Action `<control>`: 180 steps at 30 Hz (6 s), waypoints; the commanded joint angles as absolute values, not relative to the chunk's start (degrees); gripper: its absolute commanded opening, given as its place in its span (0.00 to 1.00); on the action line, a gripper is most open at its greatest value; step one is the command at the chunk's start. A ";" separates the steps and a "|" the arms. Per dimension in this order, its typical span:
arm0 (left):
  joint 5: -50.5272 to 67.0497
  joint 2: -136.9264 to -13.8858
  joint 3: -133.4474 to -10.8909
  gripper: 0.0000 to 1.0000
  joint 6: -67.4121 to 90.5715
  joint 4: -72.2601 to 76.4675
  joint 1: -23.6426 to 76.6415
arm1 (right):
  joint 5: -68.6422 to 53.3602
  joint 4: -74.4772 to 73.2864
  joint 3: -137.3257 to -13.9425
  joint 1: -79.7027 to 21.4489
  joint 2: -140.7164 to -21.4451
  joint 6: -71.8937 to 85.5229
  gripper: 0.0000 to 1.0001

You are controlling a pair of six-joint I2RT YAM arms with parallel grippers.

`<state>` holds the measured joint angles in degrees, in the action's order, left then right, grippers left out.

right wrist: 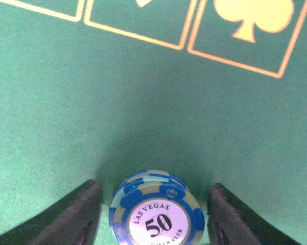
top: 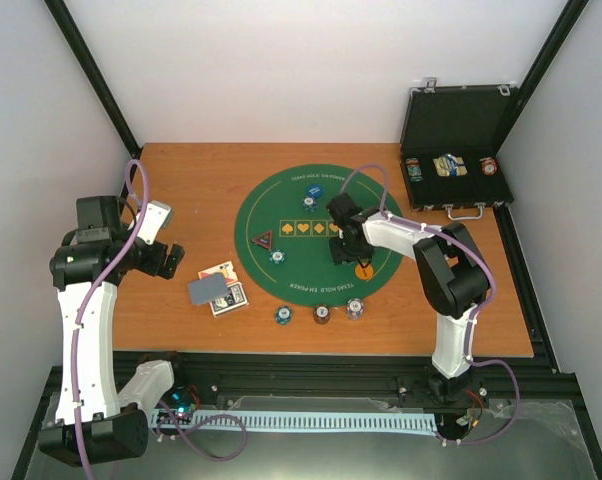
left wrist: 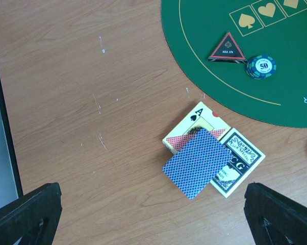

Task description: Distribute texas hold em gaming equipment

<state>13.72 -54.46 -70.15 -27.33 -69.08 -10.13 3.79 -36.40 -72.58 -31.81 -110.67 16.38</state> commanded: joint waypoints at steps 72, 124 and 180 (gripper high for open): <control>14.66 -53.55 -71.41 1.00 -27.58 -70.27 -10.59 | 7.87 -42.23 -60.28 -59.60 -94.60 25.10 0.41; 15.01 -53.68 -70.48 1.00 -27.86 -69.81 -10.62 | 6.01 -49.22 -112.20 -44.53 -132.14 16.69 0.36; 16.33 -53.34 -71.00 1.00 -26.22 -68.82 -10.62 | 4.19 -40.86 -62.87 -52.97 -94.05 22.91 0.79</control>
<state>15.31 -54.13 -69.38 -27.24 -69.38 -10.13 5.06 -44.77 -65.04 -51.64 -96.27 20.56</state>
